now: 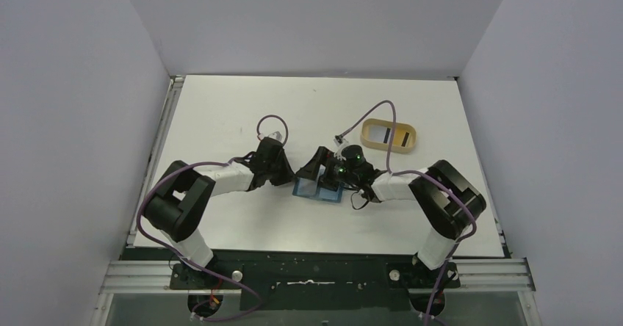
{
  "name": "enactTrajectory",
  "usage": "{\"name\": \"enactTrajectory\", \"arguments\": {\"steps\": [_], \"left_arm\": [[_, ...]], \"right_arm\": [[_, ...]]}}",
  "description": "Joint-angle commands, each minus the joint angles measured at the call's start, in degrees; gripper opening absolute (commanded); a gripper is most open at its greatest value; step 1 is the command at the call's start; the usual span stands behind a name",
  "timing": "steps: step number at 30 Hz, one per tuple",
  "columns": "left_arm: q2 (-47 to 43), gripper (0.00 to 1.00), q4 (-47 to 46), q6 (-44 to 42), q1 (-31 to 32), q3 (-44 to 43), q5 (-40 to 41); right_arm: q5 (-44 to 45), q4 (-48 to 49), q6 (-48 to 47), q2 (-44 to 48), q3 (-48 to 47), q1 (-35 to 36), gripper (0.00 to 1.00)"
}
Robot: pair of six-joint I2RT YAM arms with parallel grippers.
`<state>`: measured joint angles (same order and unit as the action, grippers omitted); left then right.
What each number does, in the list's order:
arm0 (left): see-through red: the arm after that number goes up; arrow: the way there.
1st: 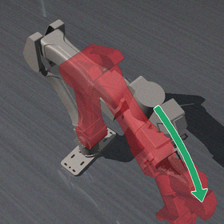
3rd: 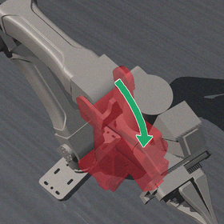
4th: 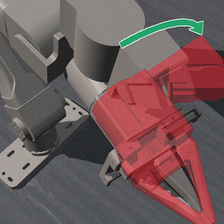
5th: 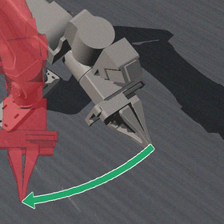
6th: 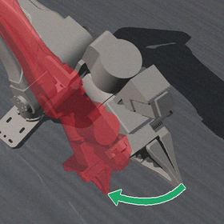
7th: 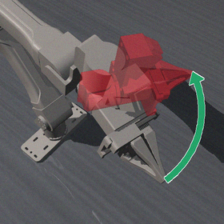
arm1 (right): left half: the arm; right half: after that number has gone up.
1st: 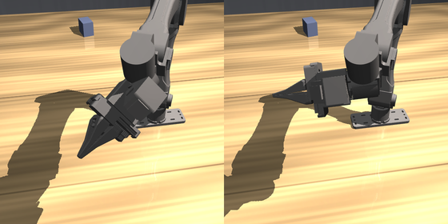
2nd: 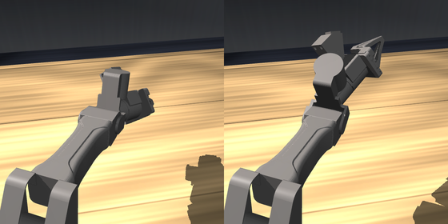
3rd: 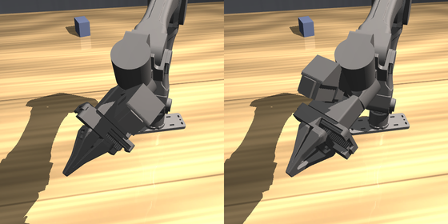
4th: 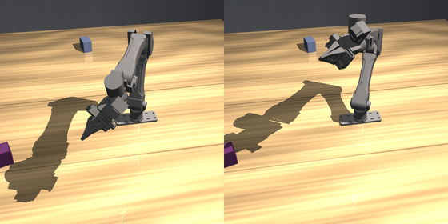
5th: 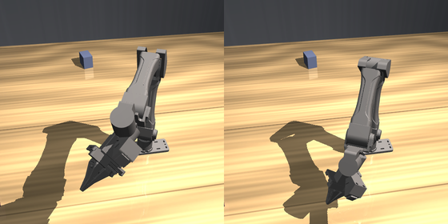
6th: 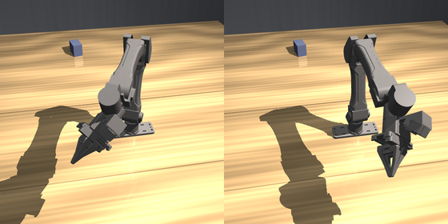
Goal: Take the credit cards out of the card holder
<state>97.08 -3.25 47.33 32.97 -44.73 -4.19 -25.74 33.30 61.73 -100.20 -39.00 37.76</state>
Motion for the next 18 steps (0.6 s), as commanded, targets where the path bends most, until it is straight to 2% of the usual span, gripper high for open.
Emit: {"name": "enactTrajectory", "arguments": {"steps": [1, 5, 9, 11, 13, 15, 18], "left_arm": [[1.4, 0.0, 5.1, -1.7, 0.0, 1.4, 0.8], [1.6, 0.0, 5.0, -1.7, -0.1, 1.2, 0.8], [2.0, 0.0, 4.9, -1.8, -0.1, 0.9, 0.6], [2.0, 0.0, 5.1, -1.9, -0.1, 0.8, 0.6], [1.9, 0.0, 5.3, -1.9, -0.1, 0.9, 0.6], [1.9, 0.0, 5.3, -2.0, -0.1, 1.0, 0.6], [1.8, 0.0, 5.4, -1.9, -0.1, 1.1, 0.6]], "right_arm": [[-1.0, -10.4, -5.6, 7.7, -1.9, -0.3, 0.85], [-0.8, -13.3, -7.2, 10.4, -0.9, -1.5, 0.85], [-0.6, -11.2, -6.4, 9.5, 1.1, -2.1, 0.8], [0.0, -9.9, -5.8, 8.6, 1.9, -2.1, 0.7], [0.6, -9.2, -5.7, 7.6, 2.4, -2.2, 0.53], [1.4, -9.4, -5.9, 6.4, 2.7, -2.2, 0.42], [2.1, -9.6, -6.3, 5.4, 3.2, -2.2, 0.41]]}}
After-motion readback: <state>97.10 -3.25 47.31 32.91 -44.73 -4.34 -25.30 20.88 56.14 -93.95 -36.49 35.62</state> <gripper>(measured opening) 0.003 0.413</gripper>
